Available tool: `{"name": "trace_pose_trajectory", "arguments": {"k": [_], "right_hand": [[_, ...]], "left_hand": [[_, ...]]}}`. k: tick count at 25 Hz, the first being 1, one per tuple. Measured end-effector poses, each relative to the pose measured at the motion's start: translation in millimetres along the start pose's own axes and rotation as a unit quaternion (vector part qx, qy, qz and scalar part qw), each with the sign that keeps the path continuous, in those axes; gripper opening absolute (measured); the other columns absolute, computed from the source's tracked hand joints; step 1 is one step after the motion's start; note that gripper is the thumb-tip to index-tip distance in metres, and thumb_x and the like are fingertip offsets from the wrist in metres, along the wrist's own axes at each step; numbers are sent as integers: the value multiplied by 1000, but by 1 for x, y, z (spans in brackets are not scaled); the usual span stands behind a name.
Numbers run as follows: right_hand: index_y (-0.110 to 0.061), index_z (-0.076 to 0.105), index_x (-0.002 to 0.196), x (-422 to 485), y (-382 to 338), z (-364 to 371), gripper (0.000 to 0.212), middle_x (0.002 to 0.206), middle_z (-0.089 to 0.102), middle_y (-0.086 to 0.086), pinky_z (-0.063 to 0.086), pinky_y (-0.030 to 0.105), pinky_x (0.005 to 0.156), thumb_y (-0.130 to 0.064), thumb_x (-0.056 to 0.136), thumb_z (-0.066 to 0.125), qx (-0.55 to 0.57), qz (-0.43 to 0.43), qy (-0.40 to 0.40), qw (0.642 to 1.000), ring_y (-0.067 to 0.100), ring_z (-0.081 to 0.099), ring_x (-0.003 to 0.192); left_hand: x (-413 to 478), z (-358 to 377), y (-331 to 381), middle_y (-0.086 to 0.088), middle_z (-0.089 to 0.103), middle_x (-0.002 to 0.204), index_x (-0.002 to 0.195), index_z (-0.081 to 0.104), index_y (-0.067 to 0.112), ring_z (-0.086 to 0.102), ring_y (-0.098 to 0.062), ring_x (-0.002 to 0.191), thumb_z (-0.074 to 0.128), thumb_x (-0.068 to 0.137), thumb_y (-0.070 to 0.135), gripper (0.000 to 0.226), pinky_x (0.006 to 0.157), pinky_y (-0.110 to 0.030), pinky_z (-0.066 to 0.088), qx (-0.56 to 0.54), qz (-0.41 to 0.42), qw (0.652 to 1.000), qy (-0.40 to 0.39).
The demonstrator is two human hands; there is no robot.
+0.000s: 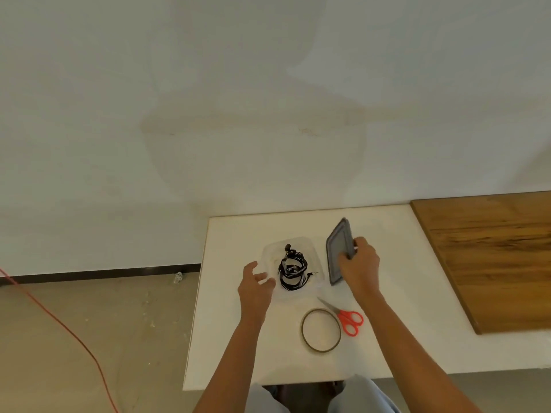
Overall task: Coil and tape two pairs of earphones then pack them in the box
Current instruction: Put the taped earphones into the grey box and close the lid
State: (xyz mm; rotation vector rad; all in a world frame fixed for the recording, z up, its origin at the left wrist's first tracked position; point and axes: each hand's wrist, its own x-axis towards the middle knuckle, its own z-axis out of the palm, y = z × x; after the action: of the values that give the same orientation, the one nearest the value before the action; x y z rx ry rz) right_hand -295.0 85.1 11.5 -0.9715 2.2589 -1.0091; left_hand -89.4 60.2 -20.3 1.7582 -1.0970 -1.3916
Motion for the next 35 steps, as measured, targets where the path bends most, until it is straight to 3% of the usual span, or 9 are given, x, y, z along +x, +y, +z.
{"name": "trace_pose_trajectory", "arguments": {"k": [3, 5, 10, 15, 18, 23, 26, 32, 35], "right_hand": [[-5, 52, 120, -30, -18, 37, 32, 107, 59, 15, 48, 36, 73, -7, 89, 50, -153, -184, -33, 971, 30, 54, 89], [-6, 48, 132, -50, -14, 69, 44, 125, 57, 18, 47, 42, 86, -14, 89, 56, -235, -215, -58, 946, 36, 54, 105], [-7, 63, 121, -71, -5, 101, 75, 120, 64, 18, 57, 40, 68, -39, 57, 87, -342, -243, -91, 903, 35, 66, 98], [-9, 62, 124, -70, 6, 100, 74, 125, 62, 17, 57, 38, 73, -55, 68, 73, -366, -289, -71, 882, 32, 66, 100], [-12, 56, 128, -63, -1, 90, 60, 129, 57, 16, 51, 41, 84, -53, 85, 47, -341, -316, -79, 882, 33, 57, 107], [-9, 55, 112, -1, -11, 56, 43, 107, 58, 13, 43, 39, 77, -45, 95, 38, -204, -82, 30, 975, 31, 53, 93], [-6, 53, 118, 26, -5, 65, 64, 113, 60, 15, 43, 39, 81, -56, 96, 18, -167, 75, -113, 977, 33, 58, 99], [-15, 63, 95, 26, 7, 80, 59, 89, 64, 4, 46, 33, 72, -54, 97, 19, -77, 40, -119, 989, 22, 59, 83], [-7, 59, 80, 29, 13, 81, 58, 74, 61, 4, 45, 32, 62, -50, 98, 25, -55, 13, -121, 991, 20, 57, 71]], "left_hand": [[1, -1, -3, -9, 63, 104, 125, 56, 18, 62, -17, 86, 64, 86, 4, 41, 70, -25, 55, -63, -40, 997, -20], [0, -1, -6, -8, 63, 103, 122, 58, 20, 63, -17, 88, 65, 87, 5, 39, 66, -24, 55, -92, -39, 995, -26], [5, -3, -17, -9, 67, 108, 126, 59, 21, 67, -22, 97, 65, 88, 6, 42, 76, -32, 59, -103, -29, 994, -28], [7, -1, -16, -2, 67, 111, 125, 60, 23, 66, -17, 98, 54, 96, 27, 30, 74, -25, 55, -75, -4, 997, -4], [3, 4, -12, -5, 65, 110, 129, 53, 18, 62, -15, 93, 57, 93, 36, 40, 66, -15, 48, 6, 38, 999, 10], [23, 17, 17, -12, 61, 111, 123, 47, 4, 56, -24, 92, 30, 100, 45, 50, 76, -34, 45, 98, -17, 994, 35], [36, 30, 24, -16, 59, 117, 124, 46, 3, 57, -33, 103, 17, 99, 53, 63, 77, -36, 38, 202, -32, 978, 41], [46, 42, 8, -12, 66, 97, 100, 61, 10, 55, -24, 80, 20, 101, 47, 56, 71, -34, 42, 168, 19, 981, 93], [50, 43, 4, -9, 64, 83, 87, 61, 10, 57, -24, 75, 22, 101, 45, 54, 68, -34, 44, 166, 52, 979, 105]]}}
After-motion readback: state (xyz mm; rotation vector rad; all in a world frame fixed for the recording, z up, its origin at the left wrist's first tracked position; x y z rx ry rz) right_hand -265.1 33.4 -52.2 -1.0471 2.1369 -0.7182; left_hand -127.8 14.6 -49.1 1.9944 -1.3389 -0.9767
